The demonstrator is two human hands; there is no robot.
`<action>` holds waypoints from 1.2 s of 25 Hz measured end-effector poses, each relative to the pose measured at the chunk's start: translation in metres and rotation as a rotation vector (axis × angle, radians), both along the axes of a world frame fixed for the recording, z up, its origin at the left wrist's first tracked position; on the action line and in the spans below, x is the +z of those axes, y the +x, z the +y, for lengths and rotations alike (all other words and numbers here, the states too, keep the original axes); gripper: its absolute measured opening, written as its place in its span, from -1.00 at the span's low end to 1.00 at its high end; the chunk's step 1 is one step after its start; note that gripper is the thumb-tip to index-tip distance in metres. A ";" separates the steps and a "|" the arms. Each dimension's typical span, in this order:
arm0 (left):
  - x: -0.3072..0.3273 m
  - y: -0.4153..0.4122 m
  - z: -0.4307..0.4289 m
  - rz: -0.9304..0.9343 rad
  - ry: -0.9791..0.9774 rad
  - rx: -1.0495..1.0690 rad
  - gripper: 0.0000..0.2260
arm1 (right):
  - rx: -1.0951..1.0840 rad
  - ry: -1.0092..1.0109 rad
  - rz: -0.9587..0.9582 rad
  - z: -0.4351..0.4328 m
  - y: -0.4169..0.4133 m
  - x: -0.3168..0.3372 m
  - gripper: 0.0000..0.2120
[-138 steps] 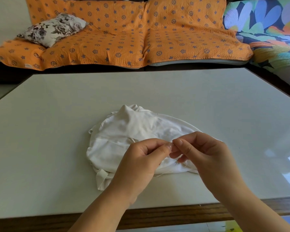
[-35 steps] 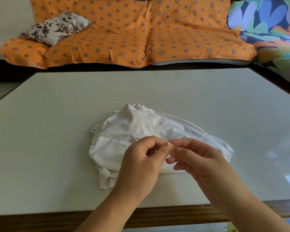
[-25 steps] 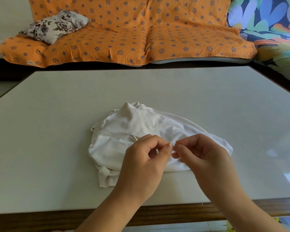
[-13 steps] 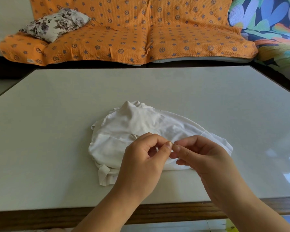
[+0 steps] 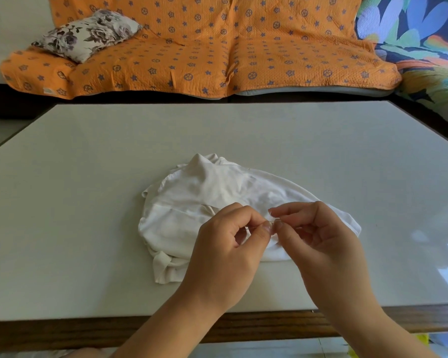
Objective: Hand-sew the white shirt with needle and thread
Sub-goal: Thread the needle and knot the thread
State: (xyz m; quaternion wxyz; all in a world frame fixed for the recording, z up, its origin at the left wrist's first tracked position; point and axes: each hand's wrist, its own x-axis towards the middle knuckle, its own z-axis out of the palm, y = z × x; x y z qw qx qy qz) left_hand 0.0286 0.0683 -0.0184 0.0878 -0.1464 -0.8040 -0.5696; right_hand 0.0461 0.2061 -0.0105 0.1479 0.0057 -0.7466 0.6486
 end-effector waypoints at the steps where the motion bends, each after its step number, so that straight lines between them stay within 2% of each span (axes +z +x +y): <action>1: 0.001 0.000 -0.001 -0.020 0.021 -0.010 -0.83 | 0.013 0.022 0.033 0.000 0.000 0.000 -0.78; 4: 0.003 -0.001 -0.003 -0.084 0.073 -0.049 -0.82 | 0.079 0.081 0.106 0.003 0.000 0.000 -0.74; 9: 0.005 -0.003 -0.006 -0.164 0.114 -0.097 -0.83 | 0.137 0.105 0.137 0.007 -0.002 0.003 -0.86; 14: 0.007 -0.003 -0.008 -0.191 0.127 -0.128 -0.84 | 0.176 0.125 0.122 0.010 -0.002 0.003 -0.59; 19: 0.009 -0.002 -0.008 -0.193 0.087 -0.140 -0.85 | 0.147 0.135 0.143 0.009 -0.002 0.004 -0.80; 25: 0.008 0.000 -0.007 -0.063 -0.025 -0.057 -0.94 | 0.107 0.067 0.005 0.011 -0.002 0.009 -0.75; 27: 0.004 0.001 -0.009 -0.022 -0.052 -0.056 -0.72 | 0.082 0.021 -0.045 0.012 -0.003 0.010 -0.81; 30: 0.003 -0.001 -0.008 0.110 -0.121 -0.023 -0.72 | 0.066 -0.044 -0.079 0.011 -0.003 0.013 -0.81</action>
